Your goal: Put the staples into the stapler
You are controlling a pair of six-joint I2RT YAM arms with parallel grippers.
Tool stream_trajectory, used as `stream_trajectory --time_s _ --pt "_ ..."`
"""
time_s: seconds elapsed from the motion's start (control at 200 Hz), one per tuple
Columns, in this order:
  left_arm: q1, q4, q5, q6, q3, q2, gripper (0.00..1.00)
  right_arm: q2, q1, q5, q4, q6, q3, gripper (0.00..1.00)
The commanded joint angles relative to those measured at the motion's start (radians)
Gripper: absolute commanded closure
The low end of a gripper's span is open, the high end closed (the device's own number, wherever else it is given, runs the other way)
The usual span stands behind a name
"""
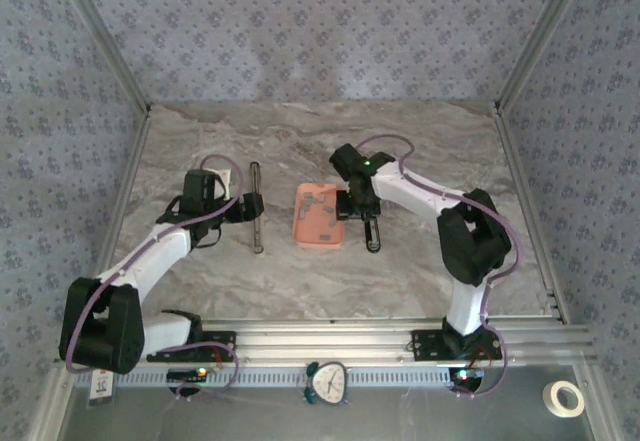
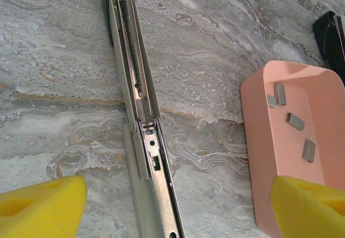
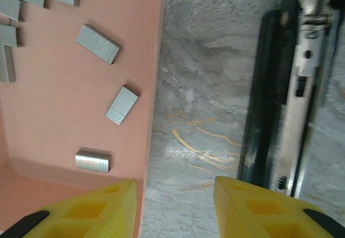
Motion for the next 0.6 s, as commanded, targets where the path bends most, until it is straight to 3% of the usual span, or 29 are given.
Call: stream_trajectory --time_s 0.0,0.595 --pt "-0.009 -0.017 0.005 -0.001 0.014 -0.035 0.12 0.029 0.011 -0.055 0.036 0.016 0.017 0.57" --pt "-0.009 -0.028 -0.012 0.013 -0.011 -0.063 0.12 0.072 0.034 -0.045 0.007 -0.072 -0.032 0.75"
